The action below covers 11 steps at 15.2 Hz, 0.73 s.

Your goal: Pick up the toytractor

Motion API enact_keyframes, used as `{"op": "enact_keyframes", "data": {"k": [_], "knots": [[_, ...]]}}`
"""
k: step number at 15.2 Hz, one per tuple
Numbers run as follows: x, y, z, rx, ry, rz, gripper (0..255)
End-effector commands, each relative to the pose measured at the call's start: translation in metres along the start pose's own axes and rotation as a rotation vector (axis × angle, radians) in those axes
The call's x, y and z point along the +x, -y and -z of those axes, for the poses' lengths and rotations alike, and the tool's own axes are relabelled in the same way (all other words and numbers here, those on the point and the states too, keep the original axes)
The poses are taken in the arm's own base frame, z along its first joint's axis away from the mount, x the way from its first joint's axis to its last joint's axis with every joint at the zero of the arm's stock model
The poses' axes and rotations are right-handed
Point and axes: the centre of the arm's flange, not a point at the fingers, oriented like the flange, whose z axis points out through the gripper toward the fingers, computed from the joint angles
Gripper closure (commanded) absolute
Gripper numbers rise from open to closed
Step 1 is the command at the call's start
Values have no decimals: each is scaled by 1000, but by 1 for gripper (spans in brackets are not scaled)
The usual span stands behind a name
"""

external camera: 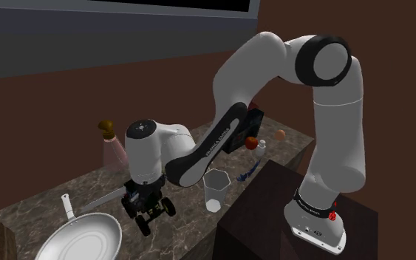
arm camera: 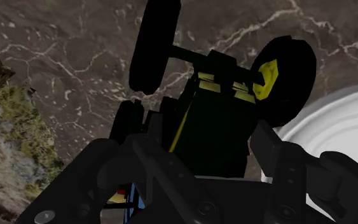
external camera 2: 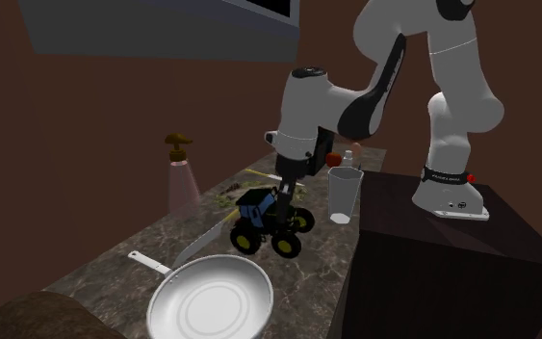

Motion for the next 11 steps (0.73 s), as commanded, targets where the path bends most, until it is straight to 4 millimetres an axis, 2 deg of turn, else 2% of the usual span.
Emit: {"op": "enact_keyframes", "data": {"k": [1,9,11], "knots": [[1,1,11,1,-1,0,255],[7,-1,53,1,-1,0,255],[7,-1,53,1,-1,0,255]]}}
